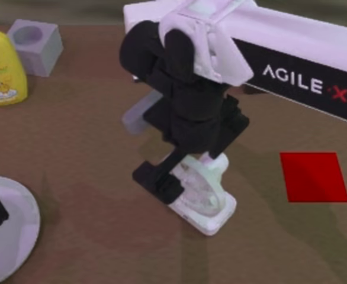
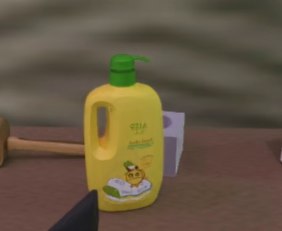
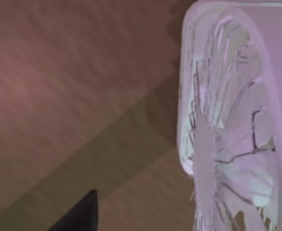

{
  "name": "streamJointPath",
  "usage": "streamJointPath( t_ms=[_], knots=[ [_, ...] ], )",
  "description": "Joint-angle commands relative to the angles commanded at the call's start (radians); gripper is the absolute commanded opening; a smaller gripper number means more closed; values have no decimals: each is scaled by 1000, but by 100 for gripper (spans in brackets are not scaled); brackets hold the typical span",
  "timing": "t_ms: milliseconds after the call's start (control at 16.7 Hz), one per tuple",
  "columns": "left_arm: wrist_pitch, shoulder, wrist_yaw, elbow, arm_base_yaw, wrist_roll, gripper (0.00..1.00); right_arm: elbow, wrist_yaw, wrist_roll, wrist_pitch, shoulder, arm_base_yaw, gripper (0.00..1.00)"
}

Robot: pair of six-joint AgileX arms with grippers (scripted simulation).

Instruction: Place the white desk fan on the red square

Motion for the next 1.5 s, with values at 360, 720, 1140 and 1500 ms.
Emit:
streamJointPath(
  t_ms=[360,720,1140,1500],
  knots=[
    [0,0,0,0,0,0,100,0,0,0,0,0,0,70],
    [0,0,0,0,0,0,100,0,0,0,0,0,0,25],
    [0,0,0,0,0,0,100,0,0,0,0,0,0,0],
    [0,0,0,0,0,0,100,5,1,0,-4,-6,-3,0]
  ],
)
